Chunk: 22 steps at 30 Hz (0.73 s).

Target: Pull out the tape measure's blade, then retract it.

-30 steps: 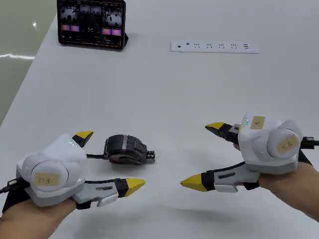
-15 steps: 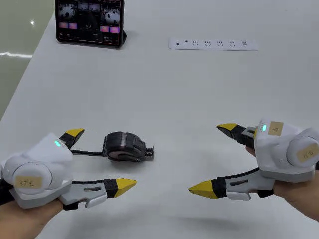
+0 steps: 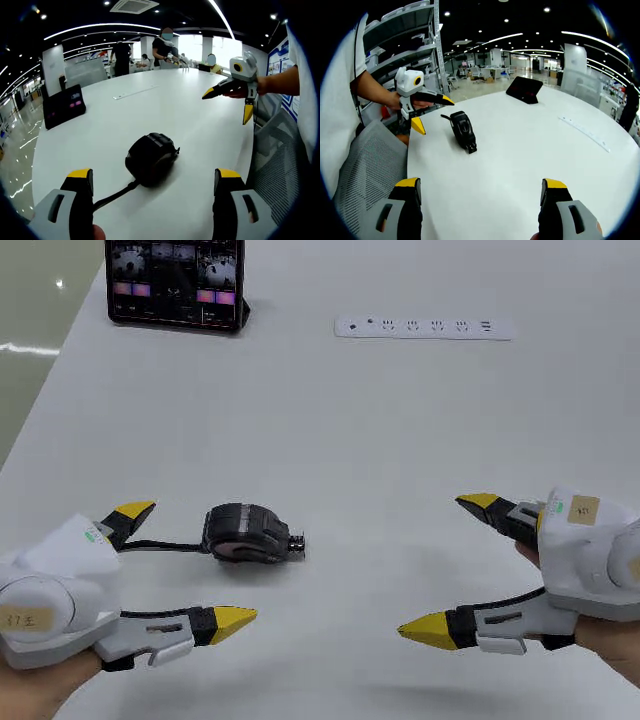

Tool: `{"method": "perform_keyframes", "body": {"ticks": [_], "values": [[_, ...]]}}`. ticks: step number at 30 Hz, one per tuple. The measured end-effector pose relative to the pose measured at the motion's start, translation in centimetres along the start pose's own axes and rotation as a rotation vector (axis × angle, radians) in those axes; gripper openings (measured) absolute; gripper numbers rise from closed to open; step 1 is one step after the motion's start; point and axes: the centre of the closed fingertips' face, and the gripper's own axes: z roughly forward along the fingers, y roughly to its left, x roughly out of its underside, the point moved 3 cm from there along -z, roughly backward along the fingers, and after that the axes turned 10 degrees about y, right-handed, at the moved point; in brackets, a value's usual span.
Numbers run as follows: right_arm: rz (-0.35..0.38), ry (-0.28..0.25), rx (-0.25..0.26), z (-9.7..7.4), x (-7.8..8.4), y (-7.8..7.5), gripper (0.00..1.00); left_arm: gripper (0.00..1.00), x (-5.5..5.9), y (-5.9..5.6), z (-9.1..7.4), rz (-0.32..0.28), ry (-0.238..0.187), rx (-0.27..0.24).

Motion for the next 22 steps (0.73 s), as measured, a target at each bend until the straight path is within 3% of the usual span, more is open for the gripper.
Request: {"method": "perform_keyframes", "body": {"ticks": [7,9,11,22], "values": [[0.024,0.013,0.003,-0.7,1.1,-0.3,0.99,0.99,0.2,-0.3,0.0,0.003,0.002,0.018],[0.028,0.017,0.009,-0.9,1.5,-0.4,0.99,0.93,0.5,-0.3,-0.1,-0.004,0.012,0.032],[0.037,0.026,0.003,-1.2,2.0,-0.3,0.99,0.99,0.6,-0.2,0.0,0.003,0.017,0.021],[0.058,0.054,0.0,-2.1,3.7,0.1,0.99,0.99,1.3,-0.1,-0.6,0.008,0.033,0.028]]}}
